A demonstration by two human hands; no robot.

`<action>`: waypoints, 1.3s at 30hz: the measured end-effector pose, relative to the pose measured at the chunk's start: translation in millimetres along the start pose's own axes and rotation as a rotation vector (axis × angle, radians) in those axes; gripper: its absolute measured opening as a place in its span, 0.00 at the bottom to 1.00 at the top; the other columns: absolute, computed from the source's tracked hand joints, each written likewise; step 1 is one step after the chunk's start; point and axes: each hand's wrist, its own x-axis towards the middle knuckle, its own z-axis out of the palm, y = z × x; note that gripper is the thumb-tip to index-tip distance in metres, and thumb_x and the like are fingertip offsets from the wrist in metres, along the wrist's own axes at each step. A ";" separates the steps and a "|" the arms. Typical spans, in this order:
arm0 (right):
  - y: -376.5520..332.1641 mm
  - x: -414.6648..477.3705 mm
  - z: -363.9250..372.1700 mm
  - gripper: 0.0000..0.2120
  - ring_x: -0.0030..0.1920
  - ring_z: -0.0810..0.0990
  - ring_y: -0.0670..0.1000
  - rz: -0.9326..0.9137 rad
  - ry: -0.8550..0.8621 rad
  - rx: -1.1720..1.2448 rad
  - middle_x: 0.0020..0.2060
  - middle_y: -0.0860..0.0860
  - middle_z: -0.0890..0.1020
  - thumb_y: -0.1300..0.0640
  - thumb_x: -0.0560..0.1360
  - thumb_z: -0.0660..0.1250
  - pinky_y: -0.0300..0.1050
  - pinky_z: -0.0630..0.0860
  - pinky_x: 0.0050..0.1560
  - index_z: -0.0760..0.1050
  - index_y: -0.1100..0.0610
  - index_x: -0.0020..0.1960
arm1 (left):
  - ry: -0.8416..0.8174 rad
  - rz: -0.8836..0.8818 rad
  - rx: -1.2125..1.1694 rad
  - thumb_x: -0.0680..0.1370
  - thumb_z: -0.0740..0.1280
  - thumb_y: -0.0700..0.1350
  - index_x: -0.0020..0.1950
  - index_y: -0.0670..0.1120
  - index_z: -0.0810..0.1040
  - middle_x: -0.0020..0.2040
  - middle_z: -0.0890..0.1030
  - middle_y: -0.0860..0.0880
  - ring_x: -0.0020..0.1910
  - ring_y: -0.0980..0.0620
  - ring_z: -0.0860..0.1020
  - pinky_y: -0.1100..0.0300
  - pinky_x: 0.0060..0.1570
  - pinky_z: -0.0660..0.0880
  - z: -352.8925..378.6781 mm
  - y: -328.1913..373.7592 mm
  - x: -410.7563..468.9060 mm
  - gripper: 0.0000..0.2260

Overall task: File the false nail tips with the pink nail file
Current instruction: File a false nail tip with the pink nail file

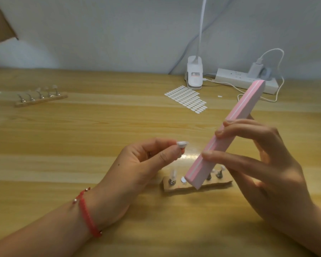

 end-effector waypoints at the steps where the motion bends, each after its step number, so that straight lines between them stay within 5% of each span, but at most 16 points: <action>1: -0.9 -0.2 0.1 0.26 0.66 0.72 0.54 -0.008 -0.010 -0.001 0.58 0.53 0.73 0.74 0.70 0.68 0.60 0.67 0.70 0.79 0.48 0.57 | -0.004 0.004 0.002 0.65 0.75 0.50 0.43 0.52 0.86 0.38 0.84 0.55 0.34 0.66 0.78 0.76 0.37 0.71 1.0 1.0 -0.3 0.08; 7: -3.6 0.6 0.9 0.24 0.65 0.72 0.54 -0.001 -0.025 -0.018 0.58 0.53 0.73 0.75 0.69 0.68 0.62 0.68 0.68 0.77 0.53 0.59 | -0.037 -0.021 0.061 0.61 0.78 0.50 0.43 0.51 0.86 0.37 0.84 0.56 0.37 0.65 0.79 0.75 0.38 0.71 1.5 2.7 -0.7 0.12; 12: -16.8 0.3 4.3 0.17 0.65 0.73 0.54 -0.051 -0.028 0.029 0.57 0.52 0.74 0.69 0.74 0.66 0.61 0.66 0.70 0.79 0.54 0.58 | -0.122 -0.003 0.135 0.69 0.71 0.52 0.46 0.51 0.85 0.45 0.82 0.46 0.45 0.44 0.72 0.49 0.50 0.69 1.2 -0.8 -2.0 0.09; 16: -12.1 4.0 2.7 0.19 0.63 0.75 0.59 0.073 -0.031 0.069 0.56 0.53 0.75 0.72 0.72 0.65 0.64 0.70 0.64 0.78 0.56 0.59 | -0.094 0.166 0.314 0.73 0.68 0.52 0.46 0.53 0.83 0.43 0.79 0.45 0.42 0.42 0.72 0.51 0.47 0.67 0.3 -3.0 -2.0 0.06; 19: -22.5 1.4 7.9 0.16 0.64 0.75 0.56 0.005 -0.057 0.109 0.56 0.52 0.76 0.68 0.75 0.63 0.61 0.68 0.67 0.81 0.53 0.56 | -0.065 0.325 0.473 0.73 0.65 0.51 0.46 0.53 0.82 0.44 0.79 0.59 0.46 0.54 0.74 0.61 0.48 0.67 2.8 -2.1 -2.8 0.07; 24: -20.3 3.9 6.4 0.20 0.63 0.75 0.60 0.082 -0.054 0.198 0.56 0.54 0.75 0.73 0.71 0.66 0.58 0.71 0.63 0.79 0.55 0.58 | -0.040 0.395 0.533 0.75 0.64 0.49 0.45 0.54 0.80 0.45 0.79 0.59 0.47 0.54 0.75 0.67 0.49 0.68 4.7 -1.7 -2.8 0.05; 27: -26.5 0.8 12.3 0.20 0.64 0.75 0.56 0.018 -0.070 0.231 0.55 0.54 0.77 0.73 0.67 0.71 0.56 0.71 0.64 0.82 0.54 0.55 | -0.036 0.394 0.500 0.75 0.64 0.49 0.47 0.49 0.81 0.45 0.80 0.57 0.48 0.55 0.76 0.61 0.50 0.71 6.0 -1.8 -2.0 0.08; 32: -21.2 2.7 11.1 0.16 0.63 0.76 0.56 0.134 -0.045 0.317 0.56 0.56 0.76 0.68 0.75 0.67 0.56 0.72 0.63 0.80 0.51 0.56 | -0.043 0.413 0.579 0.77 0.62 0.49 0.47 0.49 0.81 0.45 0.79 0.58 0.47 0.54 0.75 0.64 0.50 0.68 4.8 -2.8 -2.4 0.09; 35: -24.8 0.9 16.3 0.23 0.62 0.76 0.56 0.042 -0.003 0.288 0.55 0.53 0.77 0.75 0.70 0.71 0.58 0.70 0.65 0.81 0.52 0.58 | -0.045 0.473 0.651 0.78 0.61 0.49 0.47 0.50 0.81 0.45 0.81 0.57 0.47 0.54 0.77 0.53 0.49 0.71 5.3 -4.1 -3.0 0.10; 39: -17.5 1.8 11.9 0.17 0.62 0.75 0.58 0.086 0.002 0.270 0.56 0.53 0.75 0.70 0.76 0.66 0.58 0.71 0.63 0.81 0.52 0.57 | 0.018 0.514 0.685 0.77 0.62 0.53 0.45 0.54 0.80 0.43 0.81 0.57 0.45 0.57 0.76 0.47 0.47 0.71 4.3 -4.0 -3.8 0.08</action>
